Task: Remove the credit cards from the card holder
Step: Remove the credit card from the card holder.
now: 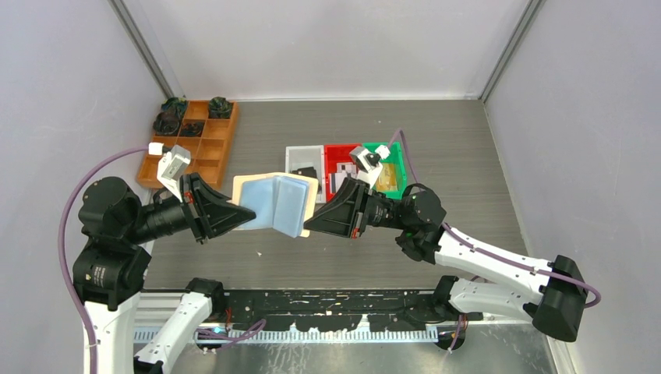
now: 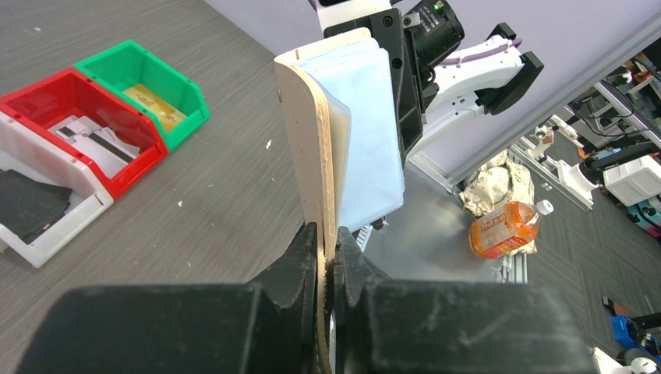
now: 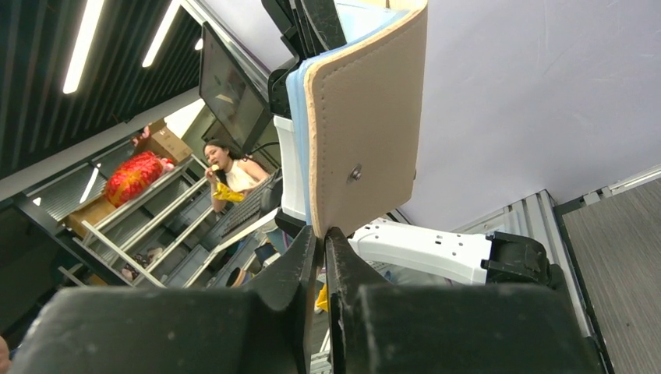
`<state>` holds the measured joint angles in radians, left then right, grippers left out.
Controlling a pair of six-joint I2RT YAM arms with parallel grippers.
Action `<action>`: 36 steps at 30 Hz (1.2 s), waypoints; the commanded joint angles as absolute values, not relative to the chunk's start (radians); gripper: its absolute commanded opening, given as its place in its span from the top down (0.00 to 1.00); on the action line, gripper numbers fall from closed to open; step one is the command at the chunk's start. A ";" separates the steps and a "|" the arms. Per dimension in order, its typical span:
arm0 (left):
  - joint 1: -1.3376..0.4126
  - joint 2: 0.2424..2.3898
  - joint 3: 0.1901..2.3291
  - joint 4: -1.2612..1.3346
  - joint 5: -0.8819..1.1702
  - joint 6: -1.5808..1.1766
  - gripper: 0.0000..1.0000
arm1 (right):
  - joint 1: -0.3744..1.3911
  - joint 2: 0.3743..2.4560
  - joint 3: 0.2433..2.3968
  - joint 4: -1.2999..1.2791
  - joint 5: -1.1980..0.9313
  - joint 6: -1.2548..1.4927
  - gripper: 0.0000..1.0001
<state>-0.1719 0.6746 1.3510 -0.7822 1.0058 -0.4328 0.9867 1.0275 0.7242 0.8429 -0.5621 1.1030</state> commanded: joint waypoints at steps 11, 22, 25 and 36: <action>-0.170 0.671 1.345 -0.745 1.038 -0.429 1.00 | 0.991 0.972 0.820 0.639 -0.479 0.955 0.80; -0.169 0.671 1.343 -0.735 1.038 -0.440 1.00 | 0.991 0.976 0.803 0.721 -0.492 0.984 0.70; -0.169 0.667 1.337 -0.721 1.039 -0.451 1.00 | 0.992 0.990 0.828 0.690 -0.495 0.984 0.73; -0.169 0.670 1.350 -0.715 1.045 -0.459 1.00 | 0.991 1.002 0.827 0.759 -0.512 1.008 0.78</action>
<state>-0.1719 0.6746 1.3369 -0.7673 1.0172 -0.4480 0.9867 1.0222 0.7994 0.6495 -0.5098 0.9981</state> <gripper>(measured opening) 0.076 0.237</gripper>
